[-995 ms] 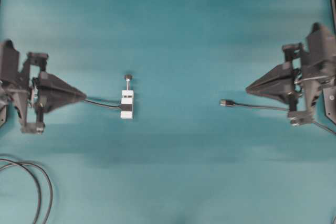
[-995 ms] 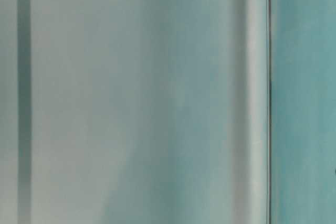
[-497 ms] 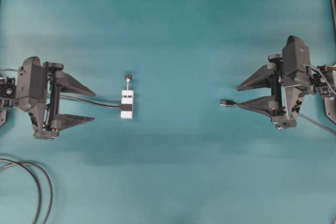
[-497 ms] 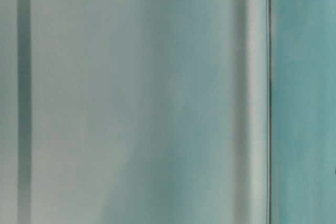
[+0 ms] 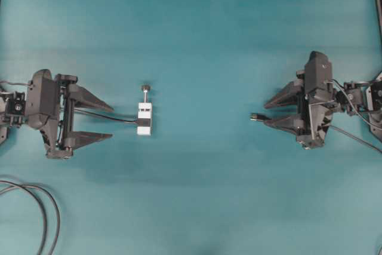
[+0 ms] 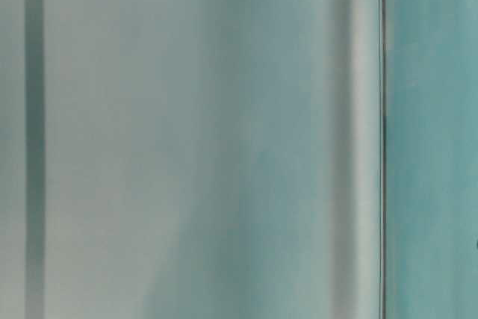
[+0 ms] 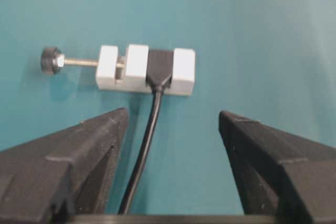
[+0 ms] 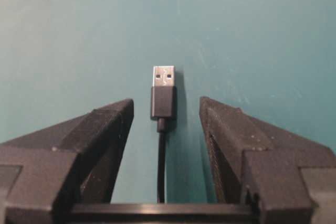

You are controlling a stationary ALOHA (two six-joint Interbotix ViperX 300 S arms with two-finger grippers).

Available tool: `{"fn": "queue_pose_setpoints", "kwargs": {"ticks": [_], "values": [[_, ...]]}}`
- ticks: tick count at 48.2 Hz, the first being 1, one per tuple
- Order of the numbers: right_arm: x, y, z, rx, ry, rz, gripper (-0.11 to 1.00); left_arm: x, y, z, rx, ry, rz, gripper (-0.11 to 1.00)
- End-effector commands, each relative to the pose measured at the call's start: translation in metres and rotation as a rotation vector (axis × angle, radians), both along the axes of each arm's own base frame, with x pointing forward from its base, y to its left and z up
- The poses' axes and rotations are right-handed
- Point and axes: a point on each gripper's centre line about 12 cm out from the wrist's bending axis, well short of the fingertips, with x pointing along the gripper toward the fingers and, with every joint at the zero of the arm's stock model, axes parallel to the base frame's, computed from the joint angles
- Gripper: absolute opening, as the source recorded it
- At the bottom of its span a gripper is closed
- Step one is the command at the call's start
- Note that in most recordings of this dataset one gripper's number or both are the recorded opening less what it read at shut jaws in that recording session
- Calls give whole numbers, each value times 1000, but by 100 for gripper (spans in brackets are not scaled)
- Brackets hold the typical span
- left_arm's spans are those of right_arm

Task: Insert the USB cable into the female connector supported by the left arm.

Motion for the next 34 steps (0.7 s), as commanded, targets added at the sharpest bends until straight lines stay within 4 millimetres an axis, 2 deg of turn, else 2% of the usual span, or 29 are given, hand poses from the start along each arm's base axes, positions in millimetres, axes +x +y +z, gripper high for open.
{"fn": "queue_pose_setpoints", "kwargs": {"ticks": [1, 34], "values": [[6, -1, 3, 1, -28, -4, 58, 4, -1, 2, 9, -37, -8, 78], [5, 2, -1, 5, -12, 6, 55, 10, -1, -10, 17, -104, -12, 77]]}}
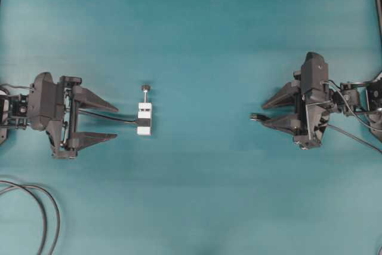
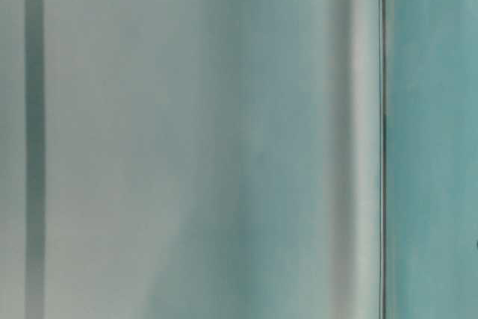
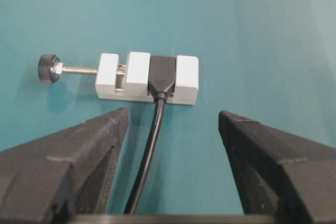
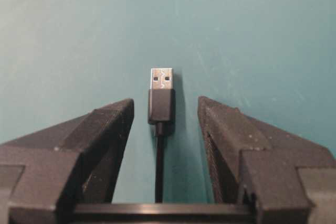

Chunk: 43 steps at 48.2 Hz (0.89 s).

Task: Insert the USB cable into the female connector supported by the left arm.

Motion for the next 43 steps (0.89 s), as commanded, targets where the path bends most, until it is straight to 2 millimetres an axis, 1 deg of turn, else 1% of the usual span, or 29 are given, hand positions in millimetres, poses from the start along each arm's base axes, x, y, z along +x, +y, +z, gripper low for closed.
{"fn": "queue_pose_setpoints", "kwargs": {"ticks": [1, 10, 15, 27, 32, 38, 43], "values": [[3, 3, 3, 2, -18, 10, 54, 5, -1, 5, 12, -30, -9, 77], [6, 8, 0, 2, -11, 30, 46, 8, -2, 6, 13, -35, -11, 77], [5, 10, -5, 3, 11, 40, 40, 7, -1, 5, 12, -30, -9, 77], [2, 10, -9, 3, 28, 41, 33, 7, -1, 5, 11, -28, -8, 77], [-2, 11, -10, 4, 37, 45, 30, 7, -1, 5, 11, -28, -8, 77], [-7, 11, -12, 4, 49, 45, 29, 8, -1, 5, 10, -30, -8, 77], [-6, 11, -11, 1, 41, 47, 29, 8, -1, 5, 10, -30, -8, 77]]}}
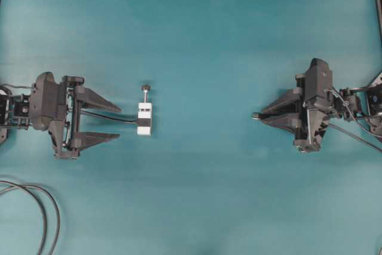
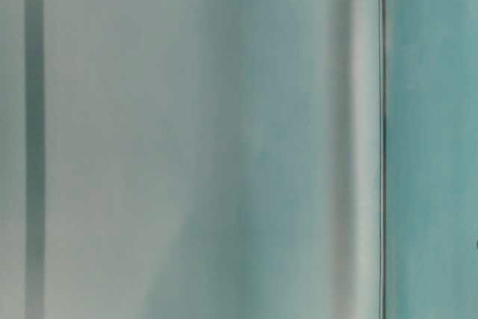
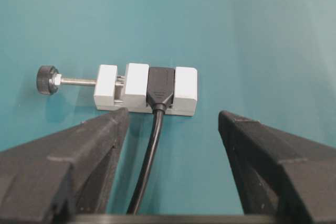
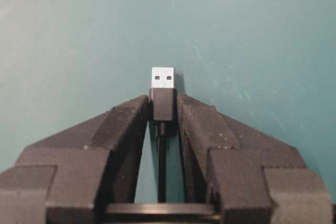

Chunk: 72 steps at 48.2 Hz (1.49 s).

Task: Insert the USB cable into the female connector supported by the left arm.

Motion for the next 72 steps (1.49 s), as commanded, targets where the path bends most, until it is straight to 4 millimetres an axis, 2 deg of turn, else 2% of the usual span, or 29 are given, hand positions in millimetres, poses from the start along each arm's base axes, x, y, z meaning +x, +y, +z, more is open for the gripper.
{"fn": "queue_pose_setpoints", "kwargs": {"ticks": [1, 19, 24, 36, 55, 72], "values": [[2, 1, 3, -1, -17, 4, 29, 4, -1, 4, 11, -22, -8, 77], [8, 2, 7, -10, -45, 15, 26, 7, -1, 5, 12, -31, -9, 77], [12, 2, 12, -18, -64, 19, 21, 7, -1, 5, 14, -28, -8, 77], [19, 2, 25, -55, -44, 41, 21, 9, -1, 0, 31, -20, -15, 77], [30, 2, 52, -194, 99, 139, 21, 22, -2, -6, 68, -35, -28, 77], [49, 3, 66, -195, 73, 136, 21, 15, 0, -10, 67, -36, -18, 77]]}}
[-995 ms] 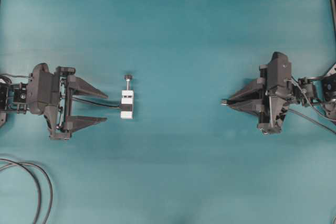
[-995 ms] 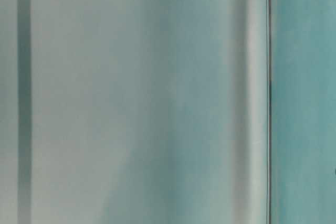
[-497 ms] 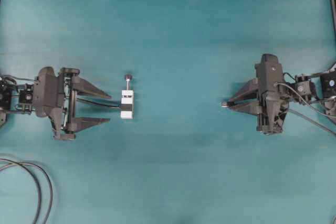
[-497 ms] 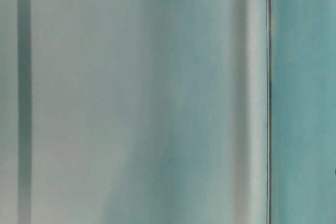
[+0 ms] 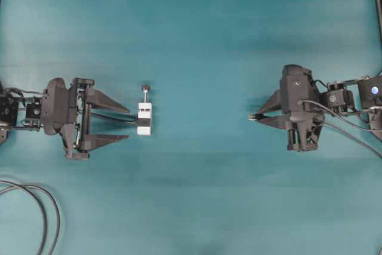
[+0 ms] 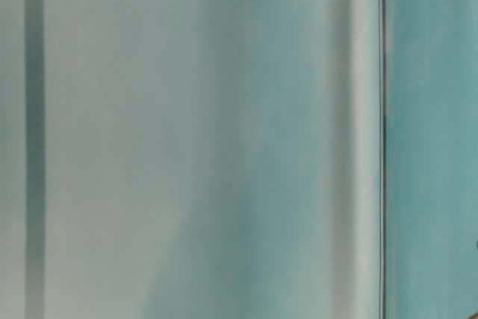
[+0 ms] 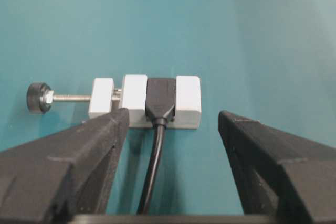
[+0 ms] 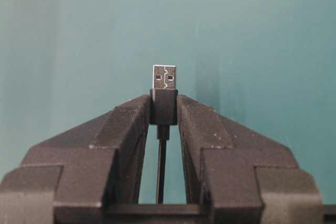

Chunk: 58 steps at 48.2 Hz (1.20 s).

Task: Insert the USB cable into the female connector supported by the left arm.

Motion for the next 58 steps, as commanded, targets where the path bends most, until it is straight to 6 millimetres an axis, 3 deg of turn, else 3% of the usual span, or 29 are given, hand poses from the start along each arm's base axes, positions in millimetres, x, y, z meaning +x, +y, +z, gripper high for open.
{"fn": "queue_pose_setpoints", "kwargs": {"ticks": [1, 10, 20, 36, 48, 58], "values": [[15, 1, 16, 6, -52, 0, 21, 1, 1, 3, 9, -20, 5, 77], [40, 8, 16, -1, 84, 16, 21, 2, 5, 3, 9, -33, 19, 75], [81, 13, 21, -3, 137, 22, 21, 2, 5, -1, 14, -31, 19, 64], [144, 16, 18, 12, 199, -5, 21, 6, 6, -14, 16, 9, 22, 65], [173, 16, 23, -33, 193, 21, 21, 10, 11, -19, 73, 7, 17, 65], [182, 14, 30, -33, 177, 14, 21, 13, 18, -16, 104, -11, 35, 65]]}}
